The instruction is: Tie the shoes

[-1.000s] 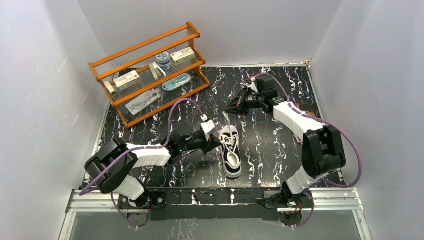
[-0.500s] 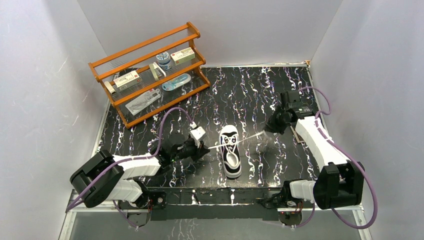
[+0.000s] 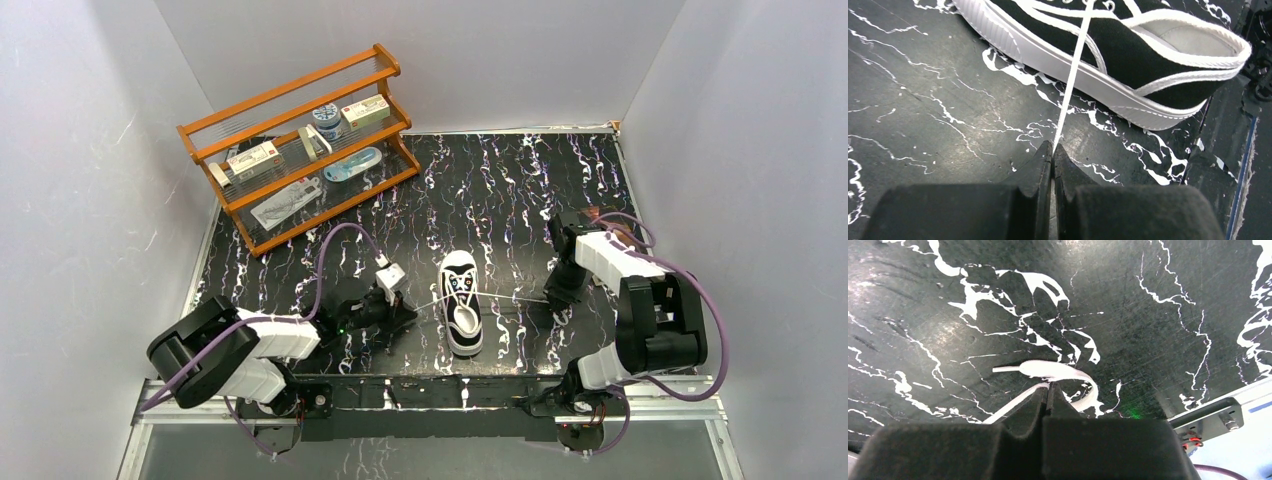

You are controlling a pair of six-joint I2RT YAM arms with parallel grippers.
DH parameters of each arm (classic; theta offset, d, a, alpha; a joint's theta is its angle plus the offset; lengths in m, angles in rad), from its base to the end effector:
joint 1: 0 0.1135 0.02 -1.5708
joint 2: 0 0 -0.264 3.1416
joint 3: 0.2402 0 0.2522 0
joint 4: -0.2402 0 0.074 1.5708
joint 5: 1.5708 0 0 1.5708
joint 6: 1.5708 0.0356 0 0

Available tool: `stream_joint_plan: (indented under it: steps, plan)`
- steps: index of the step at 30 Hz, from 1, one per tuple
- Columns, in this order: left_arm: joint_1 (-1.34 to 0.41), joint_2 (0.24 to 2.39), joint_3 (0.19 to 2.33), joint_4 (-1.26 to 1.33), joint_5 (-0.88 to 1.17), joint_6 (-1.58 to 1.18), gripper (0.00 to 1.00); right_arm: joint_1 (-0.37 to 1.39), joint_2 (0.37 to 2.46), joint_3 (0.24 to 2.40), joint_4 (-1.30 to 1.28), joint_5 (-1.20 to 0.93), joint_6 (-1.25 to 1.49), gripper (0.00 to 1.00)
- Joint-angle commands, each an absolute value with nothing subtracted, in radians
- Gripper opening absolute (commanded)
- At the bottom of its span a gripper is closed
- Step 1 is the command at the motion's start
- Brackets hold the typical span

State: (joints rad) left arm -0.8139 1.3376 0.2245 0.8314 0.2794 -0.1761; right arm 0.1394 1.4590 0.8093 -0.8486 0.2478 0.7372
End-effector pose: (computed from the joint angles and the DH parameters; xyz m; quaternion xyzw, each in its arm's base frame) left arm 0.1474 -0.1703 0.1470 0.3276 0.7254 -0.3806 0.4707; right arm 0.2287 0.0233 0.1672 0.2963 0.9464 -0.0966 0.0850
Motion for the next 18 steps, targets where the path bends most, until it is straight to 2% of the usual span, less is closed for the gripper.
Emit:
stream_joint_plan:
  steps: [1,4,9,14,18]
  plan:
    - [-0.812,1.348,0.259,0.820,0.363,-0.137,0.00,0.135,1.436,0.915,-0.870,0.325,0.637,0.00]
    - [-0.813,1.303,0.328,0.792,0.413,-0.118,0.00,0.162,1.372,1.023,-0.823,0.160,0.501,0.00]
    - [-0.812,1.328,0.464,0.812,0.502,-0.027,0.00,0.214,1.334,1.134,-0.600,-0.445,0.391,0.00]
    - [-0.813,1.466,0.581,0.838,0.596,0.061,0.00,0.286,1.413,1.233,-0.477,-0.652,0.460,0.00]
    - [-0.813,1.516,0.575,0.902,0.592,0.133,0.00,0.335,1.525,1.261,-0.315,-0.787,0.609,0.00]
